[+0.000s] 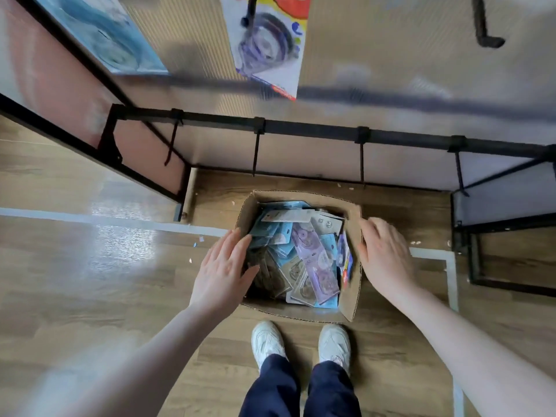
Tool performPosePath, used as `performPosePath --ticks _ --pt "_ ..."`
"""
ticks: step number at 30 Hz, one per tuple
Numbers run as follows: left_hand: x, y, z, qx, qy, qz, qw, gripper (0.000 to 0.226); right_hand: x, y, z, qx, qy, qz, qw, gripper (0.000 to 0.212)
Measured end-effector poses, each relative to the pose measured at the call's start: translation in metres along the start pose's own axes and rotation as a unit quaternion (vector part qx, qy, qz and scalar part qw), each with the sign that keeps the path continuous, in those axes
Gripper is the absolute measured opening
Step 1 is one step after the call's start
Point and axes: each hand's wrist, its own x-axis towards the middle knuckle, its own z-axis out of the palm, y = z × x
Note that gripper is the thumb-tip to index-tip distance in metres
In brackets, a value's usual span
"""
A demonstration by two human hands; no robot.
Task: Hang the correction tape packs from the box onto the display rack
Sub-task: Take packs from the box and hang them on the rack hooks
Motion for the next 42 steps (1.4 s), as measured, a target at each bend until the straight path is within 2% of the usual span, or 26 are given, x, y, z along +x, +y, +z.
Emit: performPosePath --ticks 4,11,17,21,28,35,38,42 --pt "0.001 -0.003 0.057 -0.004 -0.028 -0.009 1.0 0.06 -0.016 0.023 0.055 0.006 -0.054 0.019 0.998 0.042" --pt "0.015 -0.006 0.141 0.012 -0.122 -0.02 0.992 0.063 -0.02 0.043 0.126 0.016 -0.124 0.022 0.992 0.045" --pt "0.033 -0.004 0.194 0.005 -0.146 -0.024 0.989 0.063 -0.008 0.047 0.167 -0.012 -0.165 0.025 0.986 0.046" --pt "0.045 0.001 0.219 0.006 -0.158 -0.031 0.987 0.062 0.0 0.048 0.182 -0.049 -0.143 0.003 0.988 0.038" --pt "0.067 0.015 0.254 -0.057 -0.16 -0.08 0.982 0.055 0.006 0.057 0.195 -0.03 -0.117 -0.026 0.992 0.032" --pt "0.087 0.018 0.28 -0.124 -0.14 -0.154 0.97 0.039 0.01 0.063 0.204 -0.018 -0.052 -0.035 0.998 0.037" --pt "0.094 0.018 0.289 -0.136 -0.133 -0.181 0.965 0.043 0.014 0.063 0.205 -0.011 -0.019 -0.028 0.999 0.029" --pt "0.099 0.017 0.297 -0.107 -0.104 -0.198 0.969 0.049 0.017 0.064 0.209 -0.006 -0.026 -0.018 0.999 0.02"
